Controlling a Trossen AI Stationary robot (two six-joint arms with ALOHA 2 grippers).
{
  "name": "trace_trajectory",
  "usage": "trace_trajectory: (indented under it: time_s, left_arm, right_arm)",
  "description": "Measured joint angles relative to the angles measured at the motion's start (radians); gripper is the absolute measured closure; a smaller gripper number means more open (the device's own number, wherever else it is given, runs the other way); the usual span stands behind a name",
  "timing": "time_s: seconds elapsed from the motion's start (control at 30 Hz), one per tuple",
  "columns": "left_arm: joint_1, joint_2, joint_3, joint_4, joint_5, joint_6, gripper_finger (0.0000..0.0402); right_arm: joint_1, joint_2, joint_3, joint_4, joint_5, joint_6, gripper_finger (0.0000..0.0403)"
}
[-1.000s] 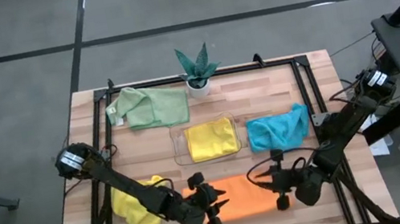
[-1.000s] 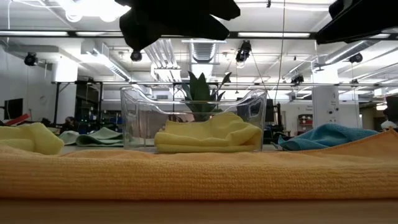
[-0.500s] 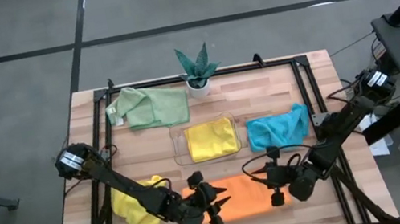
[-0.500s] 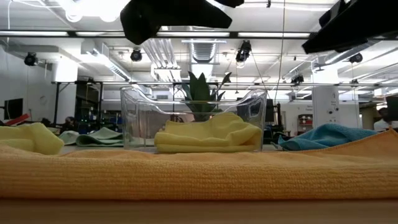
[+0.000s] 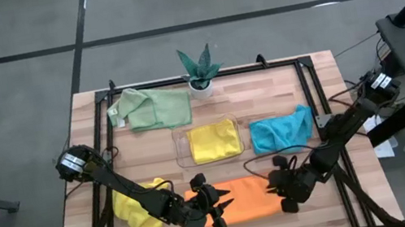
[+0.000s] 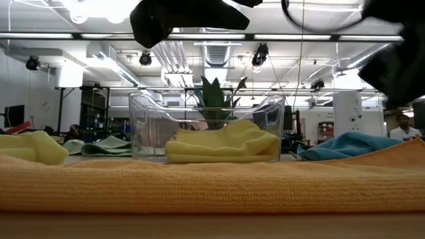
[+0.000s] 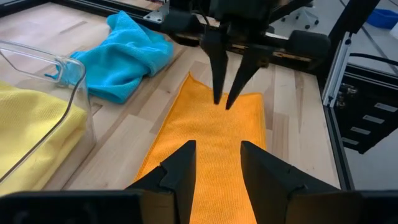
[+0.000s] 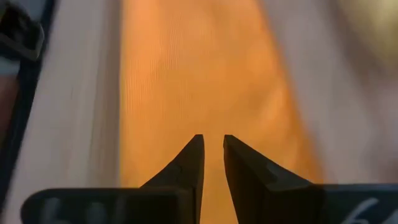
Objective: Fold microfiber towels
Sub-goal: Fold the orange microfiber towel
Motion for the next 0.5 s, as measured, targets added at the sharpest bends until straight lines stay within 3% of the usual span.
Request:
trace_trajectory:
  time_s: [0.1,0.27,0.5]
  left_arm:
    - [-0.003,0.0,0.0,0.0,0.0,0.0,0.0291]
    - [-0.003,0.0,0.0,0.0,0.001,0.001,0.0291]
    - [-0.003,0.0,0.0,-0.001,0.001,0.001,0.0291]
  right_arm:
    - [0.023,-0.037,0.0,-0.179,-0.117,0.243,0.0358]
    - [0.116,-0.123,-0.001,-0.402,-0.138,0.622,0.0364]
    - [0.177,-0.169,-0.044,-0.397,-0.132,0.865,0.0319]
